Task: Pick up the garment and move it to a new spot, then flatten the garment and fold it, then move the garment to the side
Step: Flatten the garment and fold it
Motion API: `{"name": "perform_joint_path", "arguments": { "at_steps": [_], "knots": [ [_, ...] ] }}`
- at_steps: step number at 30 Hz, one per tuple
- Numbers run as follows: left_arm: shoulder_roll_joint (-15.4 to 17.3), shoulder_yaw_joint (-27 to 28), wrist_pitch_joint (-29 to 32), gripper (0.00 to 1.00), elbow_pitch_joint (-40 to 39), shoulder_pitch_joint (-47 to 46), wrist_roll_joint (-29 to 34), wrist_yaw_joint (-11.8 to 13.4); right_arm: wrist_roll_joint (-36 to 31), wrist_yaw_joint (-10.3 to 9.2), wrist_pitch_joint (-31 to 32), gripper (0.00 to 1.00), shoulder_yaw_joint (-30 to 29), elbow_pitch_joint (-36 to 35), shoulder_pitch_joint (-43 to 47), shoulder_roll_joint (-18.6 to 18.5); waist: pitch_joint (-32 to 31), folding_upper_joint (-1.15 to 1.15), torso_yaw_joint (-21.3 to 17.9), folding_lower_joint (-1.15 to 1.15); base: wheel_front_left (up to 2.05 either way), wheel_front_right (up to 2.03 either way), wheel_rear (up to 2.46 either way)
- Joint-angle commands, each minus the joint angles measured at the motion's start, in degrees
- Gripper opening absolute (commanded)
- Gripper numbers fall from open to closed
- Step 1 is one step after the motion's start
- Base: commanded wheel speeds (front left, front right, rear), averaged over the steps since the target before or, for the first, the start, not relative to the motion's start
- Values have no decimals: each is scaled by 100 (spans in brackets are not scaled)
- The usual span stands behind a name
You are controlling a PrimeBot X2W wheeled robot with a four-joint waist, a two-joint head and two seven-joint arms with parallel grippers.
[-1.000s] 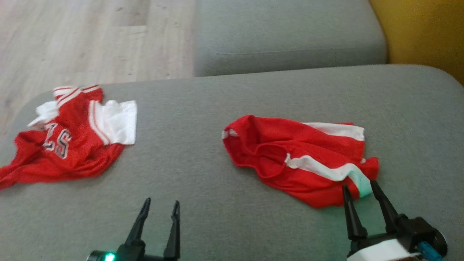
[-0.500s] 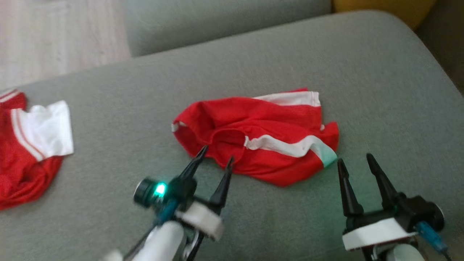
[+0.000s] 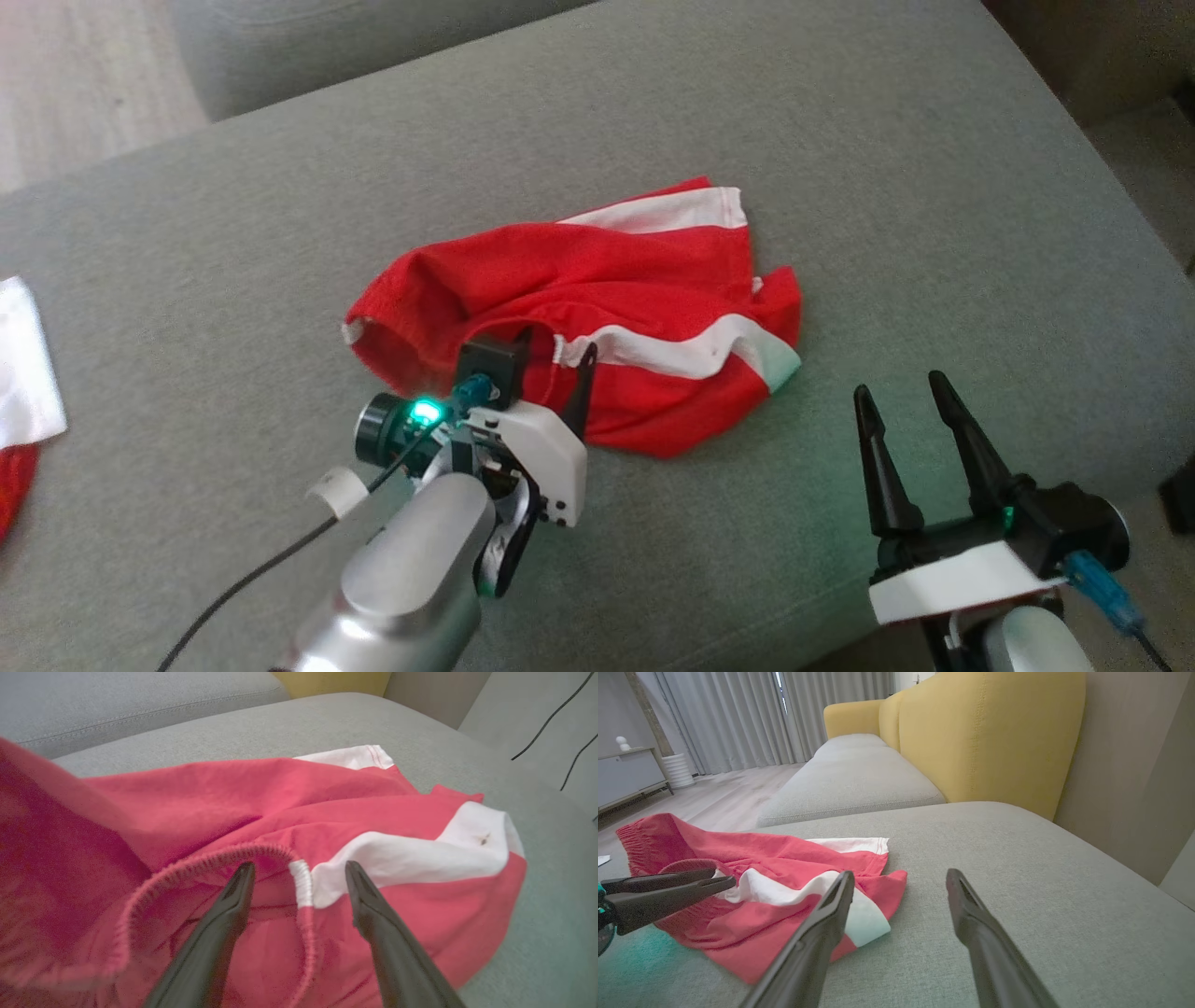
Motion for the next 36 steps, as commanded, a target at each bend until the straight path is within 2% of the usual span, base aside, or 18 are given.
{"name": "perform_joint_path", "arguments": {
  "at_steps": [1,2,3,4,8,15,21,25,29,34,36],
  "knots": [
    [-1,97,14,100,-44,-336,-13,78,63,-4,-37,100,112,-169,-247,-31,82,0,-131,-1,0,0,0],
    [-1,104,-40,62,1,-374,-25,98,71,-4,-37,100,106,-170,-244,-31,94,0,-160,-1,0,0,0],
    [-1,105,-101,7,37,-401,-42,97,77,-4,-37,100,97,-171,-238,-31,101,0,-183,-1,0,0,0],
    [-1,93,-134,0,60,-415,-94,57,86,-4,-37,100,86,-173,-231,-31,105,0,-200,-1,0,0,0],
    [-1,8,-355,0,21,-498,-315,-103,90,-4,-37,100,85,-147,-211,-31,63,0,-243,-1,0,0,0],
    [-1,-546,-269,0,-633,-1093,-1339,-565,81,-4,-37,100,171,-85,-182,-31,-218,0,-211,-1,0,0,0],
    [-2,-604,-104,0,-1256,-2408,-2222,-486,113,-4,-37,100,156,-117,-124,-31,-430,0,-45,-1,0,0,0],
    [10,-466,28,0,-1550,-2853,-2518,-423,168,-4,-37,100,77,-162,-26,-31,-496,0,209,-1,0,0,0],
    [414,-437,239,0,-1849,-2572,-2595,-333,190,-4,-37,100,-35,-222,49,-31,-479,0,564,-1,0,0,0],
    [1272,-635,331,0,-2074,-1366,-2628,-210,160,-4,-37,100,-140,-294,29,-31,-305,0,1007,-1,0,0,0],
    [1554,-680,264,0,-2080,-835,-2698,-200,360,-4,-37,100,-262,-291,2,-31,-201,0,1195,-1,0,0,0]
  ]
}}
